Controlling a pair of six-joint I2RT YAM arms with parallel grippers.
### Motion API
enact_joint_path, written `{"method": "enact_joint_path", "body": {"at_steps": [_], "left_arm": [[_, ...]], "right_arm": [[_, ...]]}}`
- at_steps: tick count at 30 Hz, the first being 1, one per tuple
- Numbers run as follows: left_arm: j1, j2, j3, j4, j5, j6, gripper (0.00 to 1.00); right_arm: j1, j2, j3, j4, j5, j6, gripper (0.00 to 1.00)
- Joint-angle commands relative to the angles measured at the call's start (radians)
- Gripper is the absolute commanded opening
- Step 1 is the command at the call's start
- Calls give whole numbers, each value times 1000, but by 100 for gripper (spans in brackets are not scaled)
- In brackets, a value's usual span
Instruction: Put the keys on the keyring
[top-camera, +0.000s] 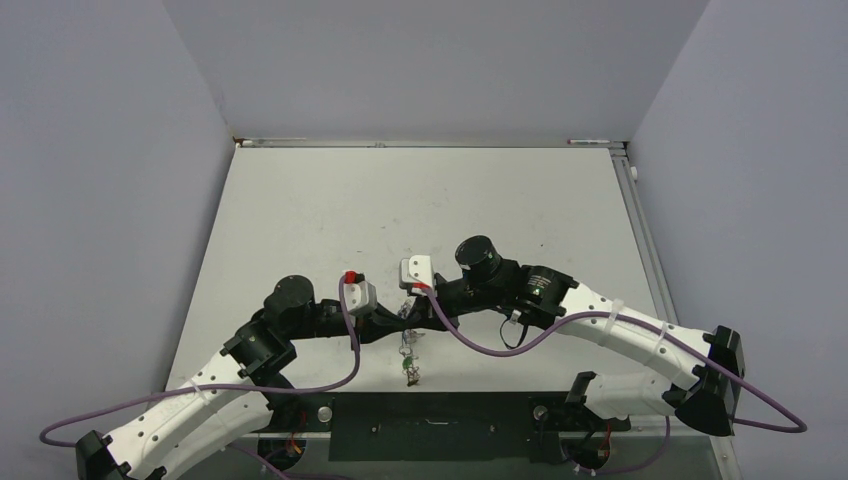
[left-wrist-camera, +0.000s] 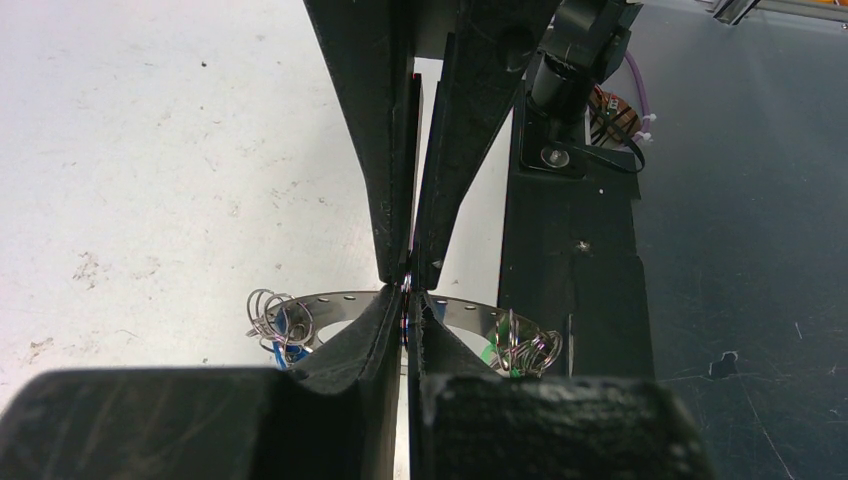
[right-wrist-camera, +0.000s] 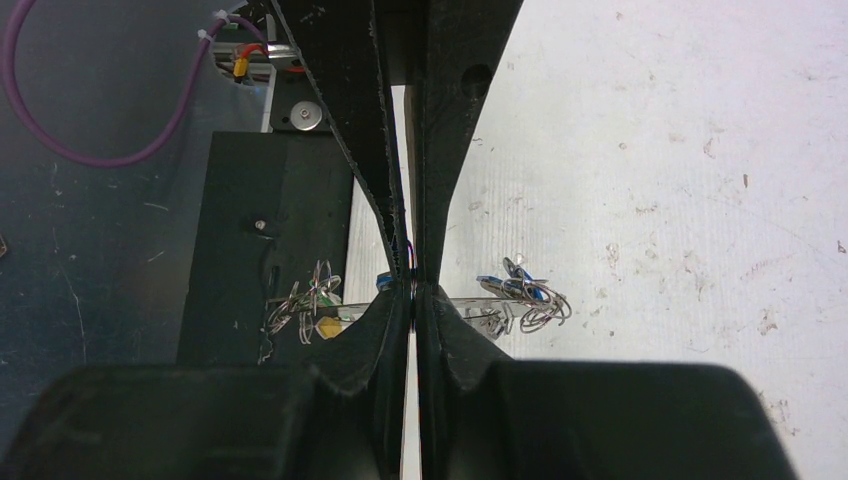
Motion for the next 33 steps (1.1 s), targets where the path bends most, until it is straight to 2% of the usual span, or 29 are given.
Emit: {"method": "enact_joint_path", "body": {"at_steps": [1,7,8,15,18,23,33], "left_arm": [[-4,-16,59,71,-1,13,0],[-3,-43,52,79,-5,12,0],[-3,-51,49,85,-3,10,3],[2,-92,36,108,-1,10,53],[13,-102,37,108,-3,14,63],[36,-142,28,135,-14,5,61],[51,-116,12,189,38,-36,48]], "right_arm": [[8,8,22,44,-48,-5,5],[6,-12,8,92,-59,-1,5],[6,-22,1,105,-56,-1,5],[6,-95,-38,169,-8,9,5],[5,-116,-46,169,29,6,5],[5,-166,-70,214,65,9,5],[2,-241,-123,302,90,26,5]]}}
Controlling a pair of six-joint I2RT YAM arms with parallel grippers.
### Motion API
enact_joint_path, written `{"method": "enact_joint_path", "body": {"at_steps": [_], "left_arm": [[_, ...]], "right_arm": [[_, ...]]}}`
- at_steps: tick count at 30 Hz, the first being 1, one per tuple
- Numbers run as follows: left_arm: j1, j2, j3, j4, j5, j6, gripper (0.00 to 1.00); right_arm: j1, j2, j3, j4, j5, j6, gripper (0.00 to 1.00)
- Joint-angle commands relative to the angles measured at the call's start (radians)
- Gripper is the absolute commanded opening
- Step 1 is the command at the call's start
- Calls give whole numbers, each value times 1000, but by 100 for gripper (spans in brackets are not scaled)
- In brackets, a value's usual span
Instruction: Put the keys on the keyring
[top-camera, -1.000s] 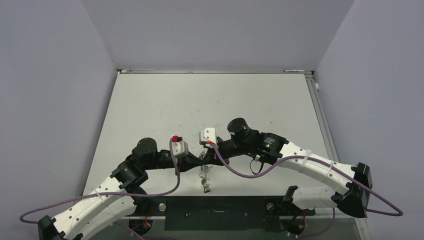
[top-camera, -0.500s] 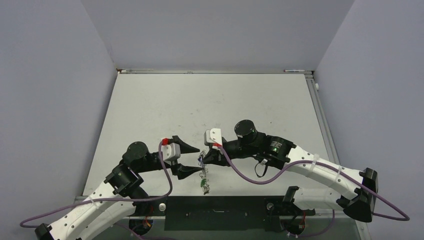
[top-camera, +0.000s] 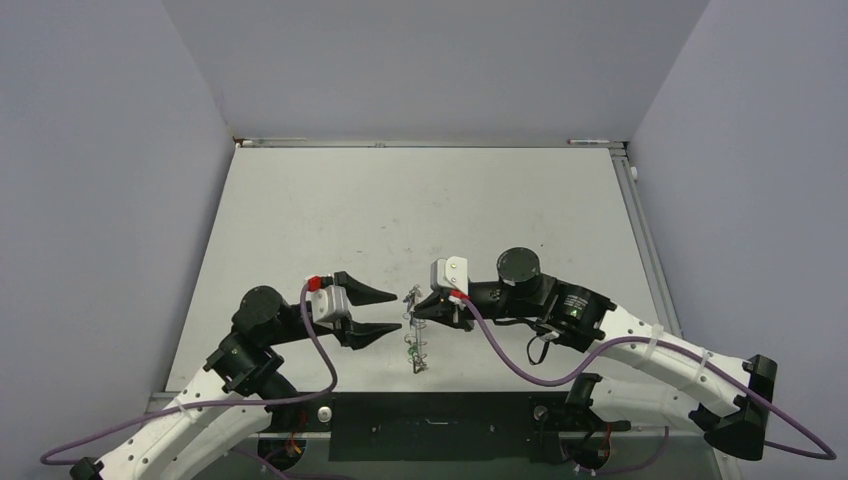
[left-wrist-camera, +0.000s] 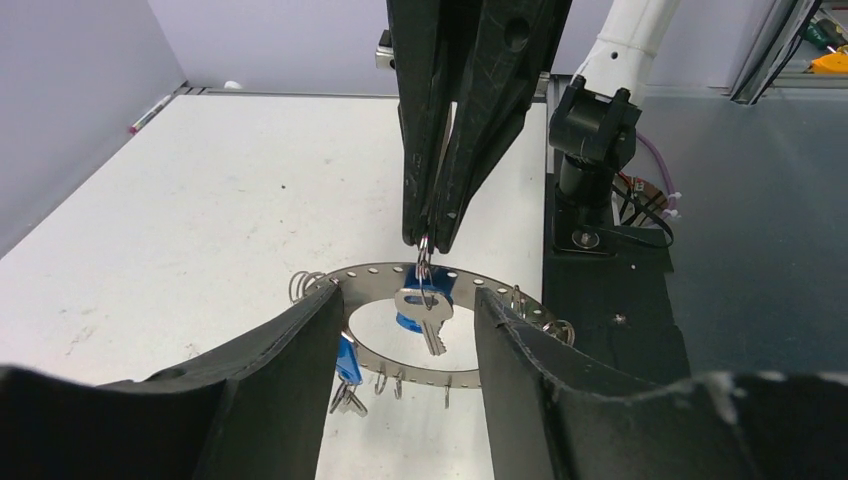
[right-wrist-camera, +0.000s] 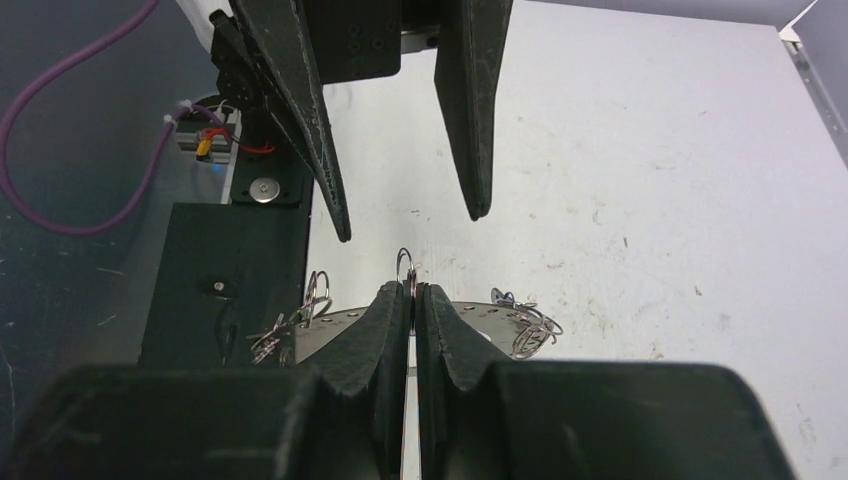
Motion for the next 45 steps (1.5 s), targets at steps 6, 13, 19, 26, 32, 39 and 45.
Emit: {"method": "enact_joint_path", "body": {"at_steps": [6,13,19,26,32,39,45], "left_arm": [[10,36,8,82,45,-49,42],[12,57,8,97,49,-54,36],[13,77,8,106,48,-61,32],[13,81,10,111,49,-66,22],[13,80,8,112,51,-66,22],[13,74,7,109,41,-65,12],[13,73,8,105,35,-62,6]], "right_arm": [[-3,-79,-53,208,49,24,5],[-5,-79,-59,218,43,27,5],[-6,-76,-61,220,26,29,5],[-6,-72,-62,258,10,38,5],[-6,-59,-61,266,-3,44,5],[-6,-56,-64,264,-15,46,5],[-7,-58,-68,264,-23,51,5]]}}
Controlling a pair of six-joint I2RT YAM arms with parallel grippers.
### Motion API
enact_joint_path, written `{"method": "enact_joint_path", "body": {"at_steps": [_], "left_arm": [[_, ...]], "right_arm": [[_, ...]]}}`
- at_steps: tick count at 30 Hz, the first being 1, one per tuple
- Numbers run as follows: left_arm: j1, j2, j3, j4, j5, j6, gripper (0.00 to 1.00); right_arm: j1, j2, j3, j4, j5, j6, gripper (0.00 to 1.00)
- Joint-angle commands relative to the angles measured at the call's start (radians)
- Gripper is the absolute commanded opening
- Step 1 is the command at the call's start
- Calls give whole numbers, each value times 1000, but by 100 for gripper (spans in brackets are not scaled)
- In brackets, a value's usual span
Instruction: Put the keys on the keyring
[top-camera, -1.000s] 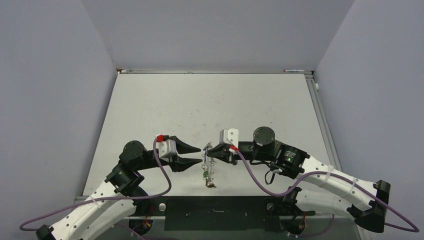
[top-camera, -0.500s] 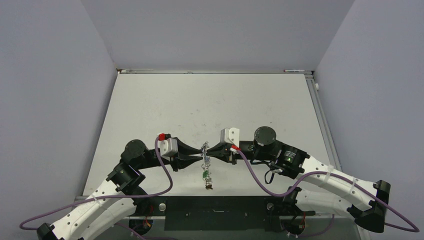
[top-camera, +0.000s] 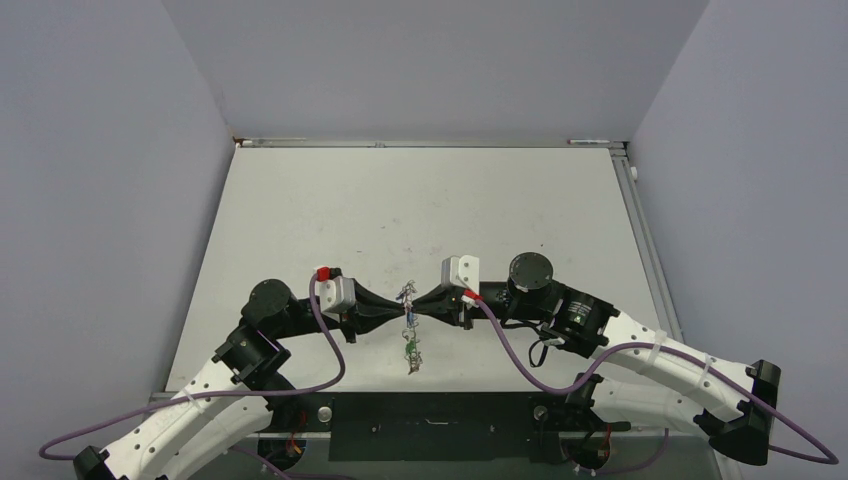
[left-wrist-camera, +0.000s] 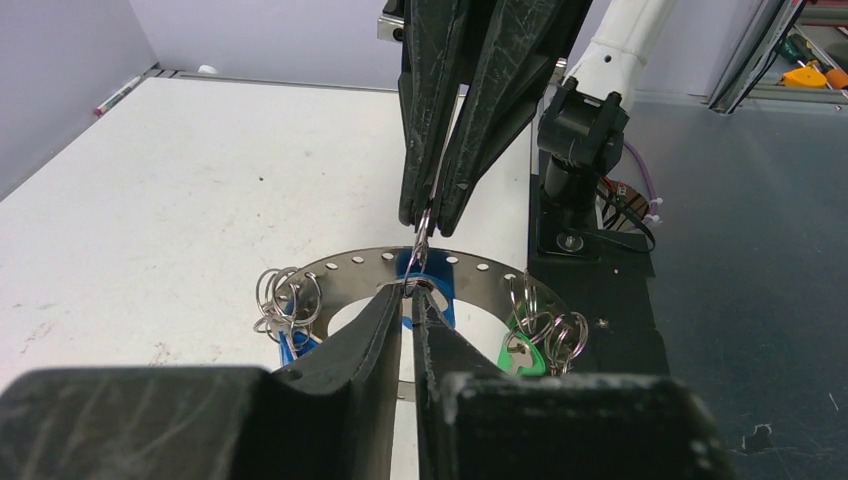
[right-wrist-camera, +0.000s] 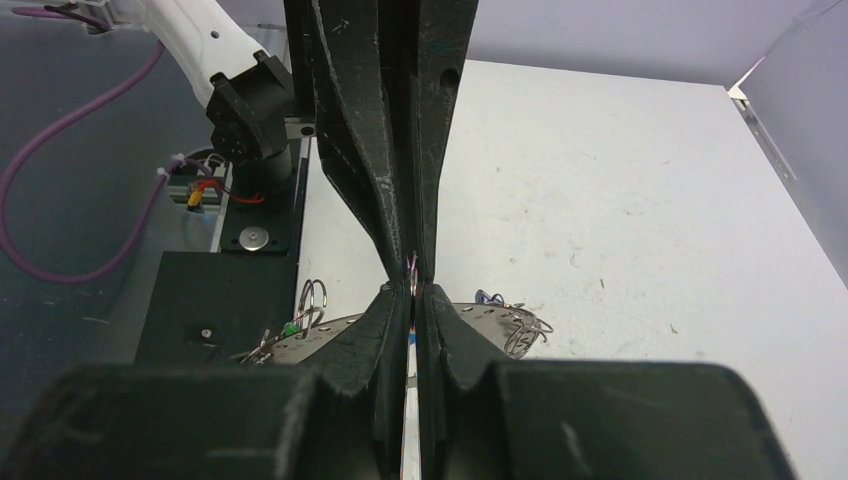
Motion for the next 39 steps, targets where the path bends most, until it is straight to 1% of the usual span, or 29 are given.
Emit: {"method": "enact_joint_path", "body": {"at_steps": [1,2,6,11,24,32,36,37,38,39], "left_arm": [[7,-7,9,43,5,-2,2],[6,-6,9,41,5,-2,0],[6,-10,9,35,5,4,0],[6,-12,11,29,5,8,0],[6,-8,13,23,10,9,0],[6,-3,12,24,14,6,0],[7,-4,12,24,-8,5,0],[6,-8,12,24,-20,5,6],[8,-12,14,24,-35,5,18],[9,-20,15,24,-50,6,33]], "right_arm": [[-5,-5,-4,97,-35,8,5],[-5,-6,-4,97,-35,8,5],[-6,-13,-10,108,-28,11,5],[-6,-39,-42,173,1,31,5],[-10,-80,-80,259,67,64,5],[-17,-95,-101,289,77,80,5],[-17,-100,-109,305,73,89,5],[-17,-100,-111,305,70,89,5],[-18,-98,-111,303,67,89,5],[-17,-98,-112,302,63,89,5]]}}
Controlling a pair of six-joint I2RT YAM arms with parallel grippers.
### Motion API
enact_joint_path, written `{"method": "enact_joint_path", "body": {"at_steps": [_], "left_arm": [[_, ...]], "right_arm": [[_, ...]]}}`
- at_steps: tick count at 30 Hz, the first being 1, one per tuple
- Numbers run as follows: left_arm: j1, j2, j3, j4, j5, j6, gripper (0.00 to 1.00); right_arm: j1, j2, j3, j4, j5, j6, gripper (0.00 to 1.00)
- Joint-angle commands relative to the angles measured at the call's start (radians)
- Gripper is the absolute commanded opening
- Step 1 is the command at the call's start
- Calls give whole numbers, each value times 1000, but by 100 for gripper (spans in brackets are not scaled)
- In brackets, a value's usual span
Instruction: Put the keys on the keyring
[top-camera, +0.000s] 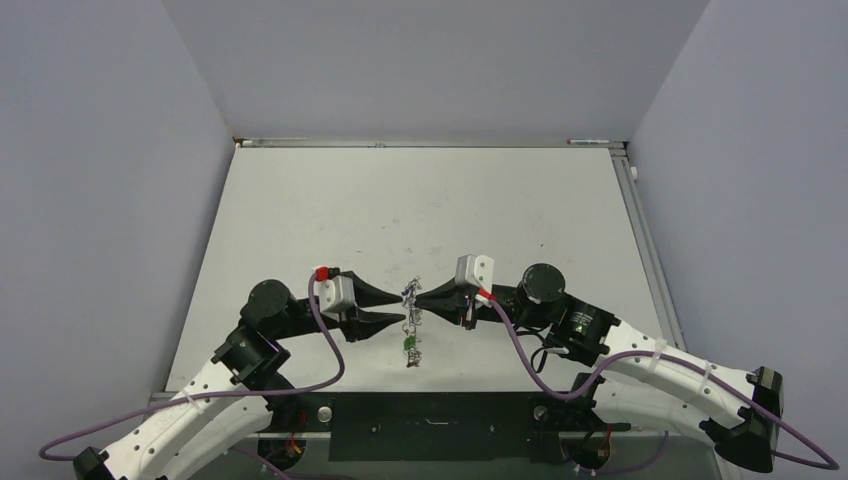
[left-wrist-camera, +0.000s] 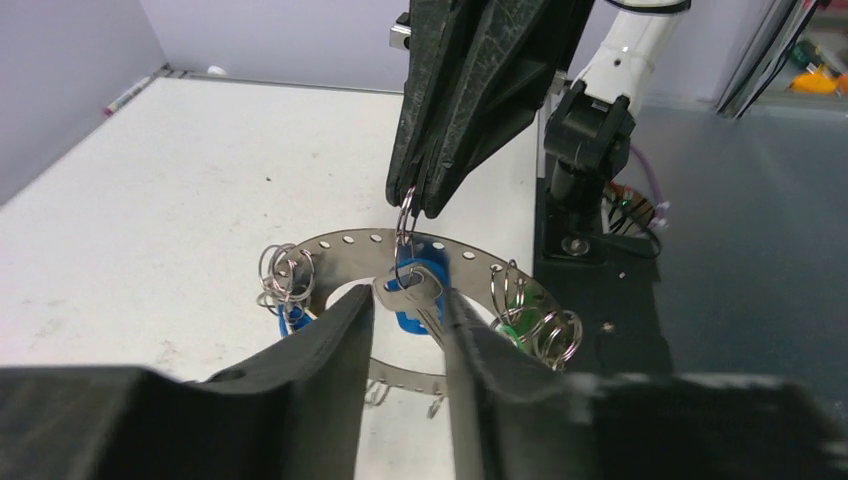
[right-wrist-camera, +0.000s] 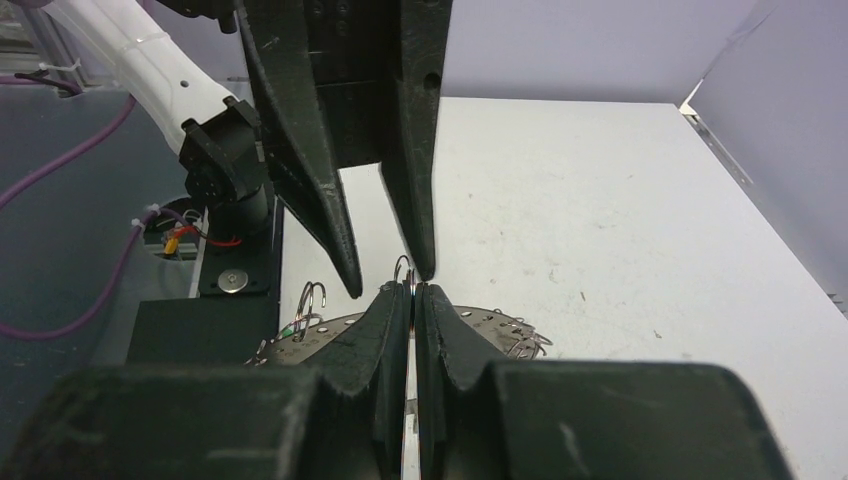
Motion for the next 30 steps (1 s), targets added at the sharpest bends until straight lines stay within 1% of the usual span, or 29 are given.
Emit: {"method": "enact_joint_path", "body": {"at_steps": [1,2,4,5,9,12,20,23,27,30], "left_arm": [[11,-24,14,27,-56,0,45],[15,-36,10,35,-68,1,51],[23,-64,0,56,-79,-3,54],[28,-76,-6,70,-82,-10,54],[52,-117,-35,152,-53,-66,45],[70,-121,-48,199,-20,-99,42],[79,-91,-56,244,50,-127,42],[80,-79,-59,264,75,-139,45],[80,-68,-60,271,88,-146,42],[80,-61,-56,257,89,-138,38]], "right_arm": [[-10,-35,7,122,-4,12,5],[-11,-35,5,122,-8,13,5],[-12,-33,5,121,-16,15,5],[-12,-32,5,122,-20,15,5],[-12,-26,3,139,-39,19,5],[-13,-18,3,164,-57,30,5],[-13,24,17,220,-101,48,5],[-13,39,22,234,-111,54,5],[-13,58,28,246,-125,63,5],[-13,63,26,259,-127,65,5]]}}
